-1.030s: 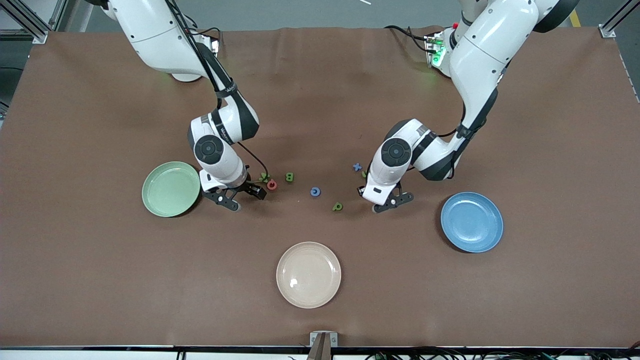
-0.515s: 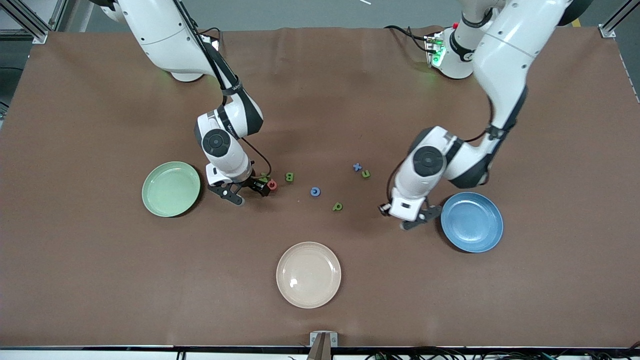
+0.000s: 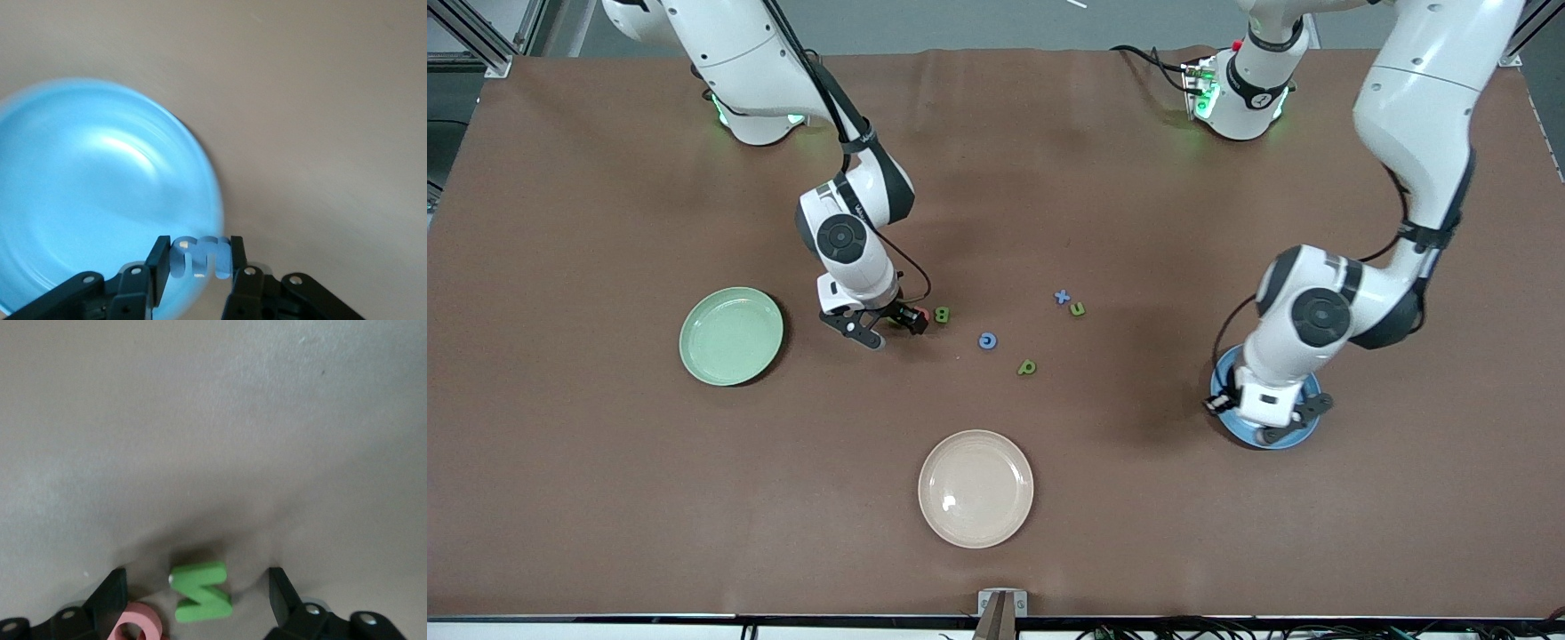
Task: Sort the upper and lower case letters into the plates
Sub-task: 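Place the m on the blue plate while the right gripper grasps green Z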
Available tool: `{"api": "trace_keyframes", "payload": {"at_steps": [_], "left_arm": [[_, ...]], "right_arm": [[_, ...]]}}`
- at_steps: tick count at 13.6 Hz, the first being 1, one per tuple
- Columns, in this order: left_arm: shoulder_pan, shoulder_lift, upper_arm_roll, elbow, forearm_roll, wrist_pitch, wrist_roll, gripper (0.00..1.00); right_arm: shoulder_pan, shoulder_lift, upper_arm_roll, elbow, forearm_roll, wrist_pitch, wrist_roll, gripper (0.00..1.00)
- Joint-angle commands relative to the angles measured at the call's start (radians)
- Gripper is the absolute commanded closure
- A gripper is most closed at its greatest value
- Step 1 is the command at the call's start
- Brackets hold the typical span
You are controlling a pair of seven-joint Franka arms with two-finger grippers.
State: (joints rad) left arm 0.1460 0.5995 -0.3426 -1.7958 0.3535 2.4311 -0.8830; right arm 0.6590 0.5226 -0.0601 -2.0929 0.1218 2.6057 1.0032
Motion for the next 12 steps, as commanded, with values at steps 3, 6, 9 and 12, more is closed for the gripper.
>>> {"api": "trace_keyframes", "payload": {"at_steps": [3,6,9,12], "left_arm": [[0.135,0.019,-0.013,-0.027,0.021,-0.003,0.171,0.9],[0.139,0.022,-0.012,-0.024,0.019,-0.003,0.177,0.42],[0.135,0.008,-0.021,-0.017,0.021,-0.004,0.168,0.0],[0.133,-0.044,-0.103,0.002,0.013,-0.068,0.154,0.0]], "right_arm": [[0.01,-0.038,-0.006,-0.035,-0.011,-0.013,-0.041,0.13],[0.005,-0.039,-0.007,-0.033,-0.042,-0.013,-0.054,0.19],[-0.002,-0.039,-0.009,-0.033,-0.048,-0.013,-0.078,0.27],[-0.006,-0.039,-0.011,-0.035,-0.048,-0.013,-0.078,0.47]]}}
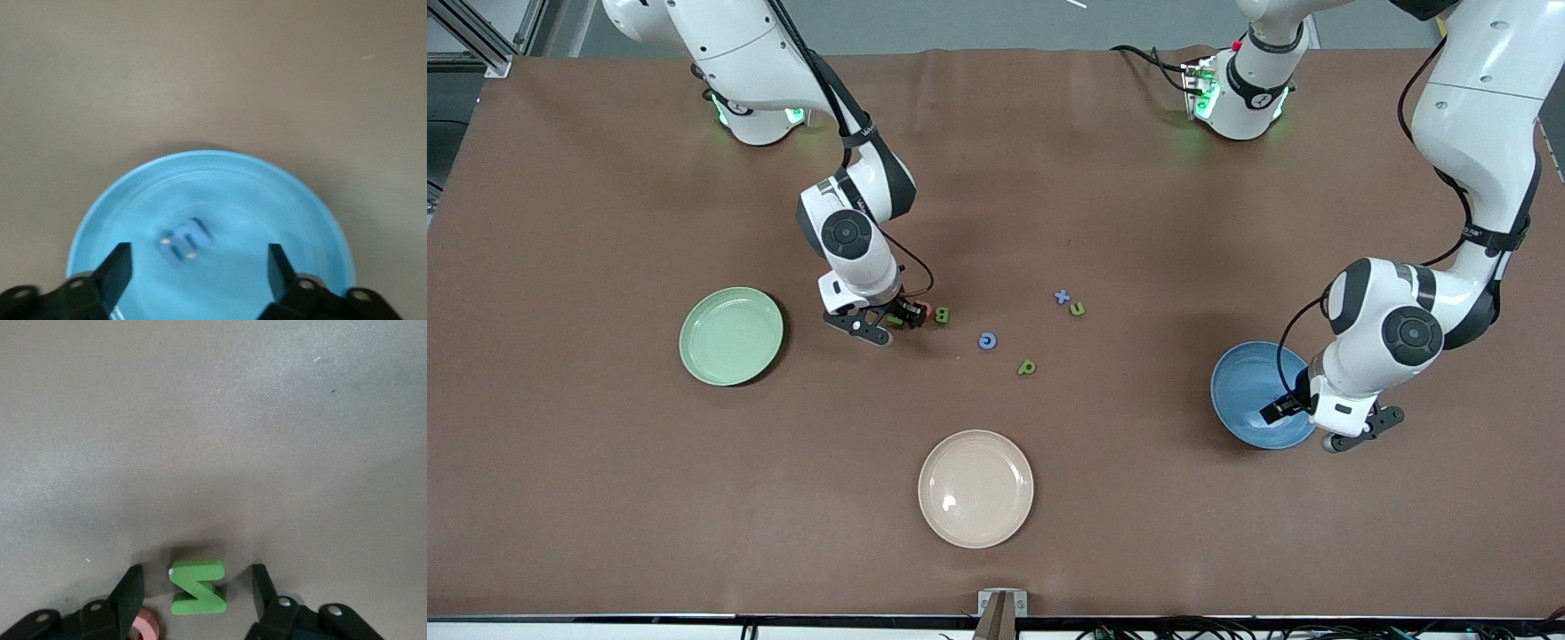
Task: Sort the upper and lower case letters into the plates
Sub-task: 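Place the Z on the green plate while the left gripper reaches green d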
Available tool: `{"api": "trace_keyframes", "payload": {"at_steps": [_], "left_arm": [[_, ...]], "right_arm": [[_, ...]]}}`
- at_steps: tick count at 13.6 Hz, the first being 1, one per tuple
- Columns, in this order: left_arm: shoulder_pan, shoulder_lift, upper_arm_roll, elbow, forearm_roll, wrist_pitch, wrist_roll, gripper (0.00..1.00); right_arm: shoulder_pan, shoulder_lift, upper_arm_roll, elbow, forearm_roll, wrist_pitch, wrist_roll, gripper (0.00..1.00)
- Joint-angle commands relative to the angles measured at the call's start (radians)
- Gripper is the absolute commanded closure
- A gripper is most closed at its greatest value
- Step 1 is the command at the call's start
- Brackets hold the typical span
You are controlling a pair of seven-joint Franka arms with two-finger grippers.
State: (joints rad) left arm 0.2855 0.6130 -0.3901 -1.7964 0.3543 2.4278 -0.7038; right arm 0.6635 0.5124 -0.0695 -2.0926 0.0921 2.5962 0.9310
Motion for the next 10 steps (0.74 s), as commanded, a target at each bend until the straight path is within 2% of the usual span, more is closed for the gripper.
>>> {"api": "trace_keyframes", "payload": {"at_steps": [1,3,4,6,10], "left_arm": [[-0.009,-0.061,-0.097,0.04,0.003,-0.125,-0.032,0.0],[-0.031,-0.038,-0.17,0.11,-0.001,-0.197,-0.106,0.0],[-0.064,-0.019,-0.179,0.126,-0.001,-0.199,-0.153,0.0],[-0.145,0.004,-0.179,0.153,-0.001,-0.199,-0.225,0.0],[-0.29,0.102,-0.167,0.242,0.0,-0.199,-0.475,0.0]], "right_arm": [[-0.018,-0.029,-0.001,-0.037,-0.018,-0.004,-0.009,0.55],[-0.028,-0.029,-0.001,-0.037,-0.018,-0.004,-0.027,0.87],[-0.041,-0.031,-0.001,-0.037,-0.018,-0.004,-0.029,0.98],[-0.08,-0.066,-0.001,-0.035,-0.018,-0.014,-0.07,1.0],[-0.287,-0.215,0.0,-0.037,-0.018,-0.241,-0.389,1.0]]}}
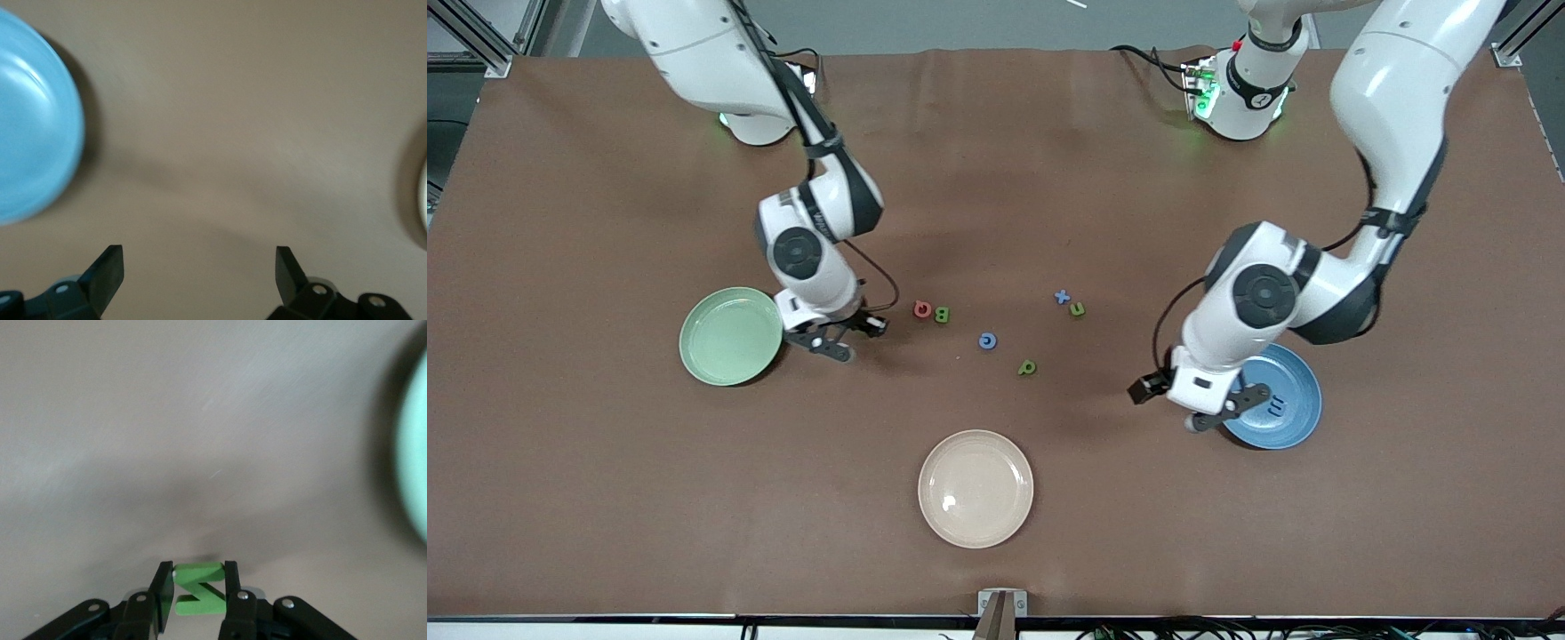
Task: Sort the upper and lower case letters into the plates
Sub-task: 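Place the Z on the green plate while the left gripper reaches green d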
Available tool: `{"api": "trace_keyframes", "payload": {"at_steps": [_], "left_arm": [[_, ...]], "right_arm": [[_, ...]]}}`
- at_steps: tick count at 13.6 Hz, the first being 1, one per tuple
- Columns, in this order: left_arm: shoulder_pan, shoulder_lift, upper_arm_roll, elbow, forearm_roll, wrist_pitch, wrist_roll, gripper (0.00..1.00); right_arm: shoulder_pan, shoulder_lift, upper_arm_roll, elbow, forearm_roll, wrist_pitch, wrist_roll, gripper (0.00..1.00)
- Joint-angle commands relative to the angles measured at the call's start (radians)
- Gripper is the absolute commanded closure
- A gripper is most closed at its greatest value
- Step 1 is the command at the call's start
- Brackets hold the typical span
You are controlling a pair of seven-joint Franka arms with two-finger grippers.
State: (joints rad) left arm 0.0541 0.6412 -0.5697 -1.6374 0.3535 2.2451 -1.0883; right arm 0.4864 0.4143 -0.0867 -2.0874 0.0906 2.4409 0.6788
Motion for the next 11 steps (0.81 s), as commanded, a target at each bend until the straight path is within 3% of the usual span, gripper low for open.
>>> {"api": "trace_keyframes", "payload": {"at_steps": [1,2,6,8,11], "left_arm": [[-0.092,0.109,0.025,0.126,0.004,-0.016,-0.154,0.01],[-0.13,0.129,0.034,0.149,0.005,-0.018,-0.201,0.02],[-0.382,0.236,0.192,0.31,-0.004,-0.019,-0.422,0.07],[-0.483,0.296,0.263,0.385,-0.016,-0.019,-0.525,0.09],[-0.519,0.307,0.287,0.393,-0.065,-0.053,-0.555,0.12]], "right_arm": [[-0.173,-0.138,0.016,-0.042,-0.017,-0.123,-0.222,1.0],[-0.239,-0.155,0.016,-0.049,-0.017,-0.129,-0.32,1.0],[-0.403,-0.155,0.018,-0.133,-0.015,-0.059,-0.551,1.0],[-0.416,-0.146,0.018,-0.203,-0.015,0.064,-0.564,1.0],[-0.421,-0.103,0.022,-0.22,-0.009,0.095,-0.567,1.0]]}}
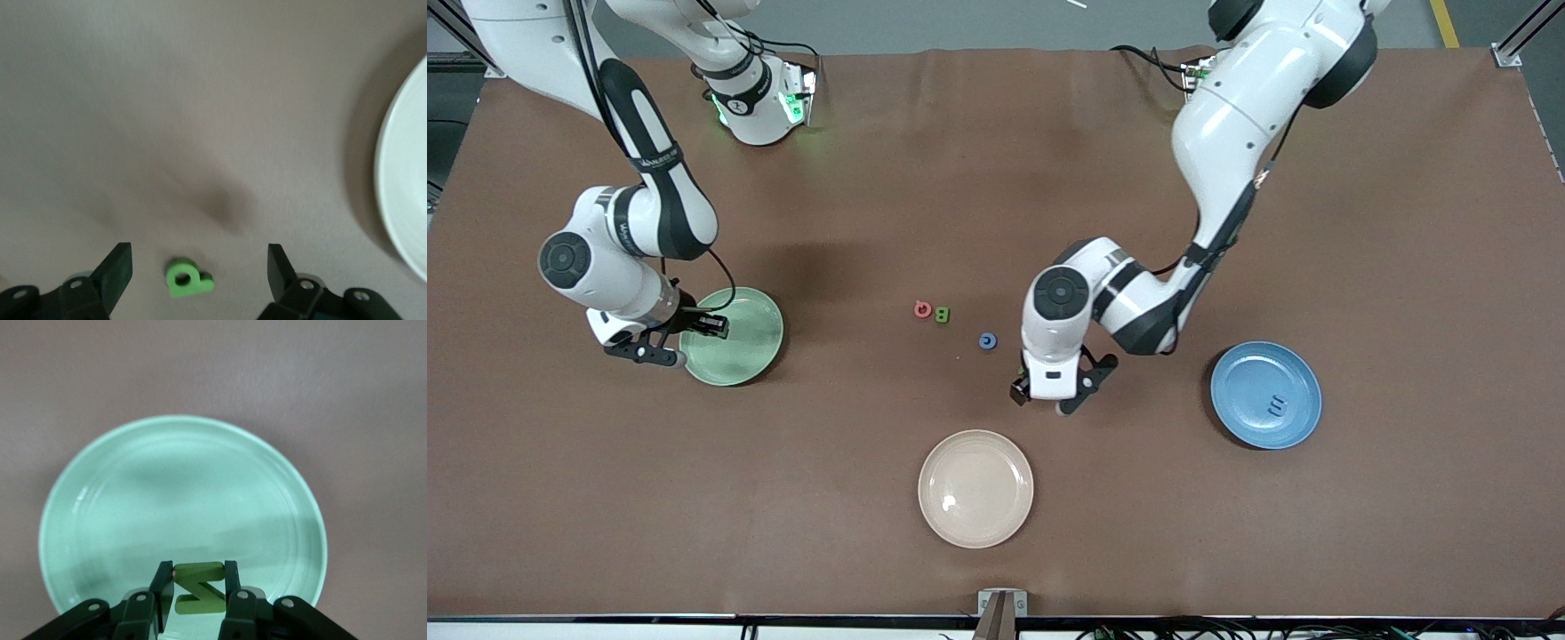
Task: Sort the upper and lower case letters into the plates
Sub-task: 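Place the Z on the green plate while the left gripper reaches green d, then grasp the green d with the left gripper while the right gripper reaches c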
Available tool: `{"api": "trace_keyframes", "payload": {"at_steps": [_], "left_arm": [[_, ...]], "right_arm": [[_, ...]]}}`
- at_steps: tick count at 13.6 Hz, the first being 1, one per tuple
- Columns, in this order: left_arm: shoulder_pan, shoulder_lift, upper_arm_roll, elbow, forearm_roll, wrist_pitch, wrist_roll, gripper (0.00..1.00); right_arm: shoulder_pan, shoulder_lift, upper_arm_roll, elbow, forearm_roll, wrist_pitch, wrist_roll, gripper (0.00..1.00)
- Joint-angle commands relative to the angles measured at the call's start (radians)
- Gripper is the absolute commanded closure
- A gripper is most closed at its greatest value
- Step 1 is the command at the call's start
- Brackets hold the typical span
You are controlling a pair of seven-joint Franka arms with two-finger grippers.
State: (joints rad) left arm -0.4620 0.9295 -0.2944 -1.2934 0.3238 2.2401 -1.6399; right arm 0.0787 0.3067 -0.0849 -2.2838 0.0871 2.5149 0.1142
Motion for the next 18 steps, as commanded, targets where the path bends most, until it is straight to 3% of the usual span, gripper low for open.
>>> {"api": "trace_keyframes", "payload": {"at_steps": [1,4,5,6,7,11,15,16,18], "left_arm": [[-0.01,0.018,0.012,0.049,-0.037,-0.054,-0.021,0.12],[-0.041,0.029,0.012,0.046,-0.049,-0.057,-0.04,0.14],[-0.041,0.034,0.014,0.046,-0.052,-0.057,-0.04,0.18],[-0.041,0.037,0.012,0.046,-0.054,-0.057,-0.041,0.2],[-0.043,0.04,0.014,0.046,-0.054,-0.057,-0.04,0.23],[-0.044,0.055,0.014,0.049,-0.052,-0.056,-0.04,0.31],[-0.06,0.058,0.031,0.051,-0.054,-0.053,-0.04,0.42],[-0.06,0.058,0.032,0.049,-0.052,-0.053,-0.04,0.5],[-0.056,0.058,0.034,0.048,-0.048,-0.054,-0.034,0.85]], "right_arm": [[-0.008,0.008,0.022,-0.028,-0.003,0.021,-0.002,1.0],[-0.004,0.026,0.025,-0.026,0.002,0.018,-0.001,0.94],[0.004,0.026,0.025,-0.023,0.002,0.007,0.001,0.68],[0.006,0.025,0.025,-0.02,0.002,-0.001,0.005,0.26],[0.006,0.019,0.025,-0.014,0.002,-0.004,0.009,0.0],[0.091,-0.012,0.03,0.085,0.003,-0.151,0.18,0.0],[0.289,-0.003,0.028,0.104,0.003,-0.107,0.503,0.0],[0.33,0.0,0.028,0.104,0.003,-0.087,0.563,0.0],[0.428,0.011,0.028,0.106,0.003,-0.032,0.712,0.0]]}}
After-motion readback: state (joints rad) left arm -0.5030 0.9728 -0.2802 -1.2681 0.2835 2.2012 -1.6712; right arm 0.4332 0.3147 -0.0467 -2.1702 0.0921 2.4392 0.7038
